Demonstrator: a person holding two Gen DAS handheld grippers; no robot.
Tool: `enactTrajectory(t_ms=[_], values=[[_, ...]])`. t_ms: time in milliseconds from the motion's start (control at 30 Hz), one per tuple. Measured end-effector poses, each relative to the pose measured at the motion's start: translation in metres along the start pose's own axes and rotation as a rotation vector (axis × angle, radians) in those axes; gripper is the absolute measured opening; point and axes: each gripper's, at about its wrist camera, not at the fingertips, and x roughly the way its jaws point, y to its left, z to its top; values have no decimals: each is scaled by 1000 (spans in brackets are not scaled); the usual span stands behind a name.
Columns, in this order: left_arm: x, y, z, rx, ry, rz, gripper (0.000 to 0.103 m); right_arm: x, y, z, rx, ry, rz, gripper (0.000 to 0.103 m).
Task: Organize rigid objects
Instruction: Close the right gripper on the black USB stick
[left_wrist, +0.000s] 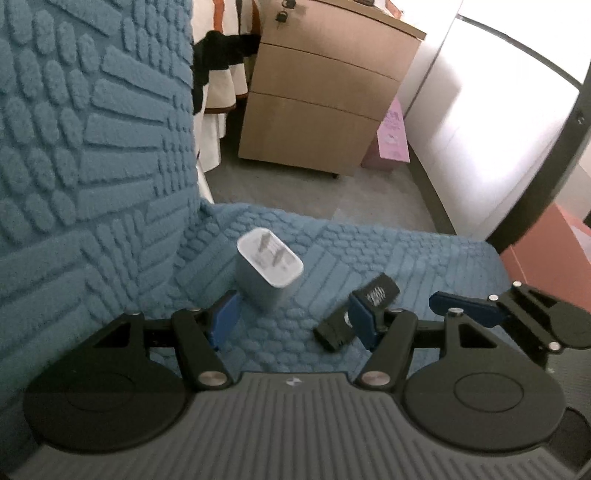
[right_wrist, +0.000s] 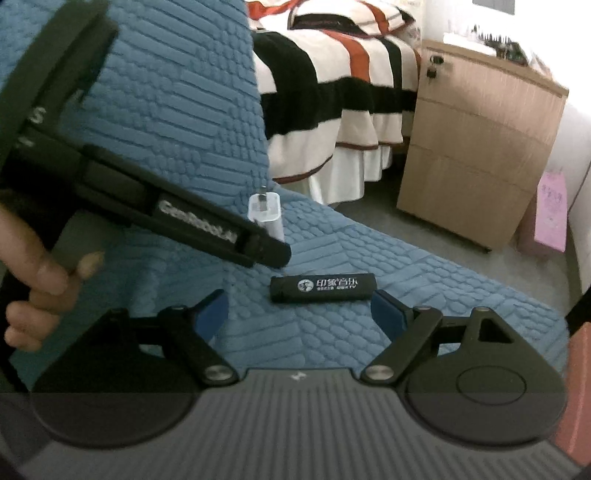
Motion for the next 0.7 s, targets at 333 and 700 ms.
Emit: enactTrajectory(t_ms=[333,700], values=[[14,4,12,-7,1,12,70,30,-15,12,-3,42,-8,86],[26,7,9,-42,11,19,70,46,-19,14,22,63,18,86]])
